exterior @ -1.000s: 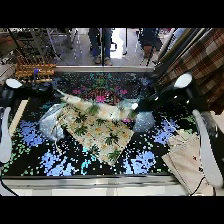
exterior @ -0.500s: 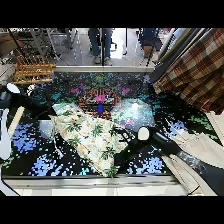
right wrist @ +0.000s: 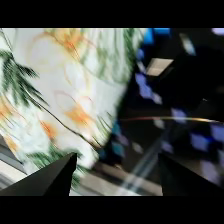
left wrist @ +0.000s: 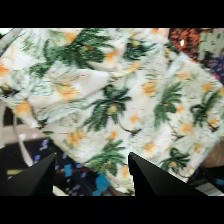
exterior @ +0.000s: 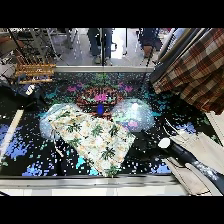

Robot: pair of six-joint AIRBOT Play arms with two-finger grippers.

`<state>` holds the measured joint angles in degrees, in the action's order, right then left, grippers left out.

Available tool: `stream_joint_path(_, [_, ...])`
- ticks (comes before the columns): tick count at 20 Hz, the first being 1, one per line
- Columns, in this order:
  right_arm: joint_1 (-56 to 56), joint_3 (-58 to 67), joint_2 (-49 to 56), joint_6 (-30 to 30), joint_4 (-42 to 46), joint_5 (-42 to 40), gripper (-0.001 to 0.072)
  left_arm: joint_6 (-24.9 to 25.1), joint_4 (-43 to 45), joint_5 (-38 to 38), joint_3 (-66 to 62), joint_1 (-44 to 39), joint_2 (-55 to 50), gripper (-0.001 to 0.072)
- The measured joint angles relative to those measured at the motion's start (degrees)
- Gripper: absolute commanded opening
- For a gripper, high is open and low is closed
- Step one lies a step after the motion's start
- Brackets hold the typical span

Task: Fold the clothes and pants, and hang the long-sleeved shirts on hangers.

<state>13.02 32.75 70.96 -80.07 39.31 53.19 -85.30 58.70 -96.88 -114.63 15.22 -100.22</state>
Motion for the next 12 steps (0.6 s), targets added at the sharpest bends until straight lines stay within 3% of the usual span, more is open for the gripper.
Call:
stream_joint_path(2, [3.02, 0.79, 3.96, 2.69, -7.89, -4.07, 0.0558, -0.02, -0.50, 0.85, -0.22, -0.90, 2.45, 0.0471])
stream_joint_path(3, [4.72, 1.97, 6.43, 3.69, -10.56, -5.70, 0.0421, 0.00, -0.70, 1.20, -0.31, -1.55, 3.26, 0.0471])
stream_joint_path(4, [6.69, 3.82, 9.44, 4.44, -12.98, -7.67, 0.0115, -0.02, -0.70, 1.40, -0.33, -2.40, 3.89, 0.0410])
stream_joint_path(5, [8.35, 5.81, 12.07, 5.07, -13.99, -8.90, 0.0007, 0.00, -1.01, 1.68, -0.20, -3.58, 4.17, 0.0218])
stream_joint_path(6, [9.84, 8.00, 14.34, 5.25, -15.19, -9.88, 0.0006, 0.26, -1.09, 1.77, 0.13, -4.83, 4.33, 0.0161])
stream_joint_path(7, [10.80, 9.86, 15.52, 5.29, -14.82, -11.28, 0.0006, 0.59, -1.11, 1.90, 0.79, -6.25, 4.42, 0.0154])
stream_joint_path(8, [11.15, 11.45, 15.91, 3.63, -12.15, -12.13, 0.0006, 0.63, -1.07, 2.12, 1.73, -7.67, 4.44, 0.0054])
stream_joint_path(9, [11.08, 12.59, 15.47, 0.87, -7.15, -12.98, 0.0006, 0.87, -0.59, 2.21, 3.10, -9.27, 4.44, 0.0013])
stream_joint_path(12, [7.89, 14.45, 10.43, -12.50, 19.23, -8.28, 0.0006, 1.14, 2.21, 4.79, 8.90, -14.14, 4.33, 0.0012])
